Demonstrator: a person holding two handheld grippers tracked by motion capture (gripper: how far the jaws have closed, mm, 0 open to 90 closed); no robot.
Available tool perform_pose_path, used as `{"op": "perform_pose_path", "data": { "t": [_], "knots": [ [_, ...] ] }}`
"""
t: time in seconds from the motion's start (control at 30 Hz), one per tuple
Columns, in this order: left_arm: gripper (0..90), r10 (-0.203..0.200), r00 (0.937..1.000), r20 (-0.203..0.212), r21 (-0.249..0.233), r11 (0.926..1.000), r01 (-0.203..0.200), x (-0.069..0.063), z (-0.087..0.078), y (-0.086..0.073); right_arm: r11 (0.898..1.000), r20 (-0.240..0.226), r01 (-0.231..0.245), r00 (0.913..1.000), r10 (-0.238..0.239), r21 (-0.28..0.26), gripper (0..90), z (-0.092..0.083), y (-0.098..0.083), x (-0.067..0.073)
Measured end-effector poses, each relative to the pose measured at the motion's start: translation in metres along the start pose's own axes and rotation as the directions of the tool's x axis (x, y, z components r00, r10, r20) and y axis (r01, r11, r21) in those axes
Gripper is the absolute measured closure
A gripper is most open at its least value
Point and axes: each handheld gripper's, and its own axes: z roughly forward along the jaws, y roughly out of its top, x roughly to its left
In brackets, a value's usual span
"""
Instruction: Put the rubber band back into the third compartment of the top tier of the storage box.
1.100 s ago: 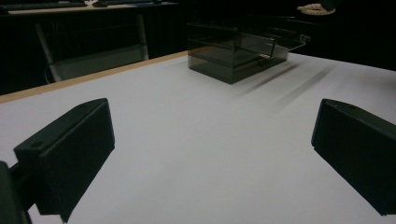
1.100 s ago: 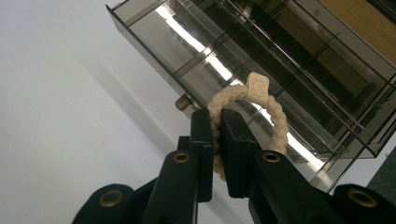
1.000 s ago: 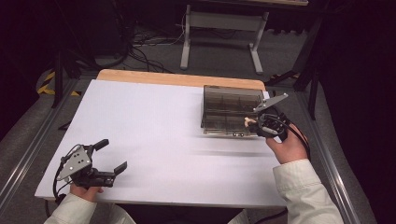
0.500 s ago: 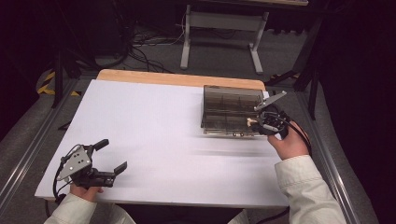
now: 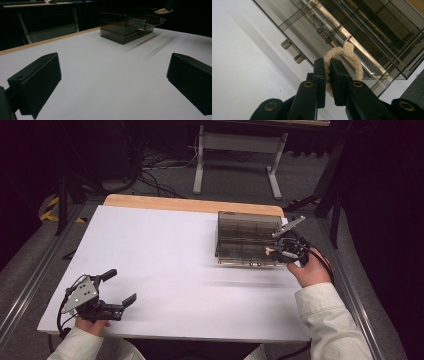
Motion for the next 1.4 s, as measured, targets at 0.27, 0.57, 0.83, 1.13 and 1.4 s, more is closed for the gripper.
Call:
{"op": "perform_pose_path", "data": {
  "t": [0.27,0.57,0.83,1.13,1.4],
  "knots": [
    [0.2,-0.011,0.9999,0.001,-0.001,0.9999,0.011,0.000,0.000,0.000,1.000,0.000,-0.012,0.9999,0.012,0.016,83.5,0.005,0.000,-0.006],
    [0.2,-0.006,1.0000,0.000,0.000,1.0000,0.006,0.000,0.000,0.000,0.999,-0.009,-0.027,0.9996,0.028,0.030,83.5,0.013,0.000,-0.016],
    [0.2,-0.004,1.0000,0.000,0.000,1.0000,0.004,0.000,0.000,0.000,0.999,-0.007,-0.031,0.9995,0.031,0.040,83.4,0.017,0.000,-0.018],
    [0.2,-0.010,0.9999,0.002,0.001,0.9999,0.010,0.000,0.000,-0.001,0.998,-0.007,-0.034,0.9994,0.034,0.054,78.8,0.020,0.000,-0.019],
    [0.2,-0.007,1.0000,-0.001,0.000,1.0000,0.007,0.000,0.000,0.000,0.999,-0.002,-0.029,0.9996,0.029,0.017,78.1,0.014,0.002,-0.015]
  ]
}}
